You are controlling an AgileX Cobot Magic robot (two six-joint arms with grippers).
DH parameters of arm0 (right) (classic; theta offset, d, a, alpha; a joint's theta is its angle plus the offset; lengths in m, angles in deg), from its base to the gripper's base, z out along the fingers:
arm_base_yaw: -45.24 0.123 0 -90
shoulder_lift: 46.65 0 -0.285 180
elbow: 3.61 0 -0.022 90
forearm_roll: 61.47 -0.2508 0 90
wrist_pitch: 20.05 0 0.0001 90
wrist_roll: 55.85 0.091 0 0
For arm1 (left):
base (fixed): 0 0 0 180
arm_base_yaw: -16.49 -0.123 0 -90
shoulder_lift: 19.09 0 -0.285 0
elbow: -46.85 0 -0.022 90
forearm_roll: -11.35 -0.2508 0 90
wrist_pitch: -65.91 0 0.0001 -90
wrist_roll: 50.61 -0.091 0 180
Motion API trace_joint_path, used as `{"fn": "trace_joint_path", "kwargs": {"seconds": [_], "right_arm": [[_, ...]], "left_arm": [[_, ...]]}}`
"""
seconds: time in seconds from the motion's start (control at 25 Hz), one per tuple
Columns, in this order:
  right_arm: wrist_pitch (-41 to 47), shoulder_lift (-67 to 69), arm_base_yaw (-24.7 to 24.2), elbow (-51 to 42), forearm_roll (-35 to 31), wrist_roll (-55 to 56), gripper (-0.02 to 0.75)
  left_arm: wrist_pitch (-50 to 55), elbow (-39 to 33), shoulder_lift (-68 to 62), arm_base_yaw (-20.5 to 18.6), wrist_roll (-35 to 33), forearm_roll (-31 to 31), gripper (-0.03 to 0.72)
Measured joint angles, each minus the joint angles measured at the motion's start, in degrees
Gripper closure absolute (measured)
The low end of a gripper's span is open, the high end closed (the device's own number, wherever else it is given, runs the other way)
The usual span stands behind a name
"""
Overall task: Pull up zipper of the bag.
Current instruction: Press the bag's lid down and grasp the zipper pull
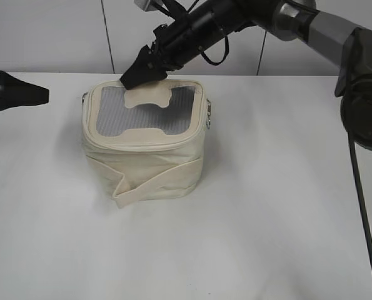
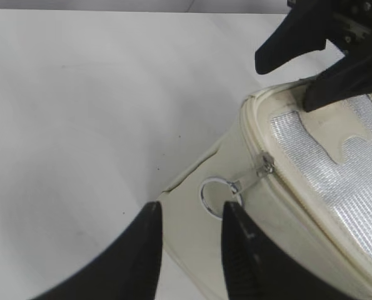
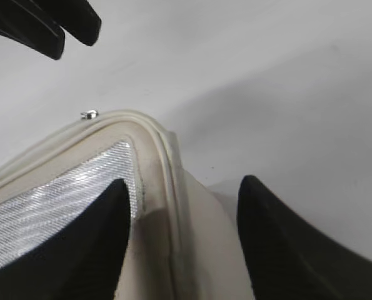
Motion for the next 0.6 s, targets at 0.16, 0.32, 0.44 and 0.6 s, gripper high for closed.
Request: {"fn": "trace_joint_path", "kwargs": {"seconds": [0.16, 0.32, 0.44, 0.6], "right_arm": [[0.7, 0.2, 0.1, 0.0, 0.5, 0.3, 0.339], [3.0, 0.2, 0.1, 0.1, 1.3, 1.1, 0.491], [3.2, 0.2, 0.1, 0.2, 2.2, 1.5, 0.576], [3.7, 0.2, 0.1, 0.2, 2.5, 1.8, 0.687]], "left_arm": [[-1.6, 0.0, 0.0, 1.8, -1.8, -0.2, 0.438], [-2.6, 0.0, 0.0, 3.7, -2.7, -1.3, 0.438], [-3.2, 0.0, 0.0, 4.2, -2.8, -2.0, 0.438], [-5.3, 0.0, 0.0, 4.6, -4.6, -3.5, 0.416]]}}
